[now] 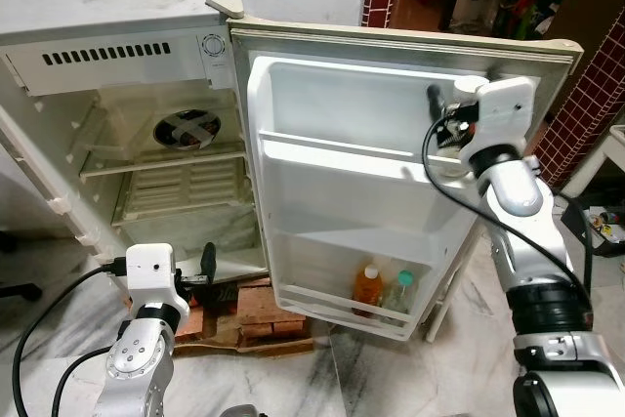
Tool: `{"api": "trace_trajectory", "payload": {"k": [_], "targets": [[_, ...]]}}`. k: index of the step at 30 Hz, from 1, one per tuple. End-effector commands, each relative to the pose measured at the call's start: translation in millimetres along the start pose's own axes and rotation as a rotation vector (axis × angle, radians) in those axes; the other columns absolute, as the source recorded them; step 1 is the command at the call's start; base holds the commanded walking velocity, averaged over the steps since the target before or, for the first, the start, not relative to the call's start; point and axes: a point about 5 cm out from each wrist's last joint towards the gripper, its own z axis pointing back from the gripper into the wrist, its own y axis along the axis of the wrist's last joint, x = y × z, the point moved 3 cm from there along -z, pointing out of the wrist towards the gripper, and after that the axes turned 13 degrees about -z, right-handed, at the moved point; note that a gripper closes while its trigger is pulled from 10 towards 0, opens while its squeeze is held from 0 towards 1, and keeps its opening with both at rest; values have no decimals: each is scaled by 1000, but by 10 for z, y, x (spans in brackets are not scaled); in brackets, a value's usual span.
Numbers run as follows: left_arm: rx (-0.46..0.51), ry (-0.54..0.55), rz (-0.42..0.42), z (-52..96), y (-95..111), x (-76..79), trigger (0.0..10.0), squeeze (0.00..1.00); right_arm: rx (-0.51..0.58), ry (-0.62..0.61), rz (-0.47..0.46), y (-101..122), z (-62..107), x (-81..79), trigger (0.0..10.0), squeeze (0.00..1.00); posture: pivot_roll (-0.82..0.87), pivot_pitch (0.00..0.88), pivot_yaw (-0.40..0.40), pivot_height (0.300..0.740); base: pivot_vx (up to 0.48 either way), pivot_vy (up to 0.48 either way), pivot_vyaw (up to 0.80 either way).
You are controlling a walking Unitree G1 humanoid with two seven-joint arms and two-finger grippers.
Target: Restocking fridge
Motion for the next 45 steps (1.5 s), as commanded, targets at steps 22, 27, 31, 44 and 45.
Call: {"api": "trace_trajectory", "payload": {"k": [22,27,31,44,45], "targets": [[-21,-10,-30,-25,-18,-1,10000,0,228,-95,87,530,-121,152,10000,0,4,0,33,740,-81,0,0],[-22,-6,-28,-24,-20,-4,10000,0,234,-91,78,544,-126,136,10000,0,5,0,32,740,-267,0,0],[-22,-4,-27,-27,-16,-6,10000,0,233,-94,83,545,-132,142,10000,0,6,0,30,740,-302,0,0],[-22,-8,-27,-35,-13,-1,10000,0,206,-153,139,449,-104,248,10000,0,5,0,30,740,-283,0,0],[-23,-8,-27,-36,-14,1,10000,0,173,-198,110,365,-73,321,10000,0,5,0,30,740,-266,0,0]]}}
